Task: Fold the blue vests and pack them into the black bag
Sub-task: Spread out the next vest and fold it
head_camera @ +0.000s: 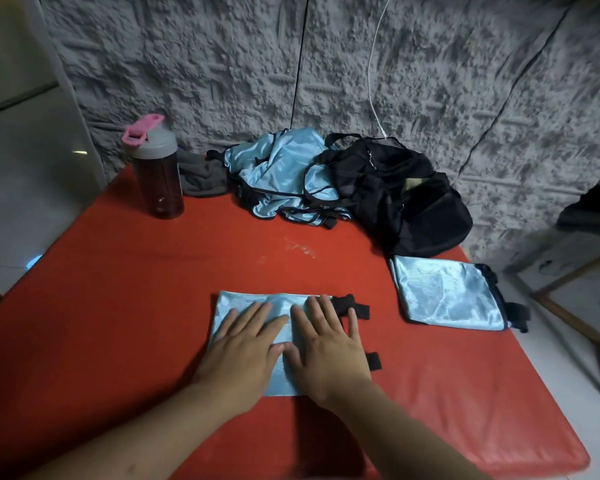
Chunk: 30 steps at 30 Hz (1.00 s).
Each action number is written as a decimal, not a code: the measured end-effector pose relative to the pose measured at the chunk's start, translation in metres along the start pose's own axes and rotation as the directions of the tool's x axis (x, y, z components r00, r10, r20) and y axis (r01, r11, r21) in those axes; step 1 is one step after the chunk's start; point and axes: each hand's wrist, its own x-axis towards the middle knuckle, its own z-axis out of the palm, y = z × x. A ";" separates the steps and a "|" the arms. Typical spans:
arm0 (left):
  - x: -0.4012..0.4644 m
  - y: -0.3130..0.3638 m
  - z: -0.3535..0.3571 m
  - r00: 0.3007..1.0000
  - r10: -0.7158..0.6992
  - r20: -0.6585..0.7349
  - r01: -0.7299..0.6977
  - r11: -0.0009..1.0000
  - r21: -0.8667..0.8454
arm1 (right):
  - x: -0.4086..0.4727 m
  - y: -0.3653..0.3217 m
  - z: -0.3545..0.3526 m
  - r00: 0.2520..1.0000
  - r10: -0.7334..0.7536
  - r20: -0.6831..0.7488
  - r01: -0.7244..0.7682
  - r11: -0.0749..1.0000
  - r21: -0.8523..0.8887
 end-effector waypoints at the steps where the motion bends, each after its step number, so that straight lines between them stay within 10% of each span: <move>1: -0.001 -0.002 0.002 0.999 -0.025 0.036 0.025 1.000 0.014 | -0.001 0.002 -0.001 0.999 0.016 0.029 -0.016 1.000 0.027; 11: -0.005 -0.012 -0.001 0.925 -0.375 0.061 0.379 0.923 -0.068 | -0.002 0.006 -0.007 0.989 0.128 0.078 -0.137 0.983 0.125; 30: -0.015 -0.035 -0.008 0.882 -0.461 0.095 0.467 0.883 -0.043 | -0.001 0.011 0.000 0.899 0.429 0.094 -0.436 0.895 0.092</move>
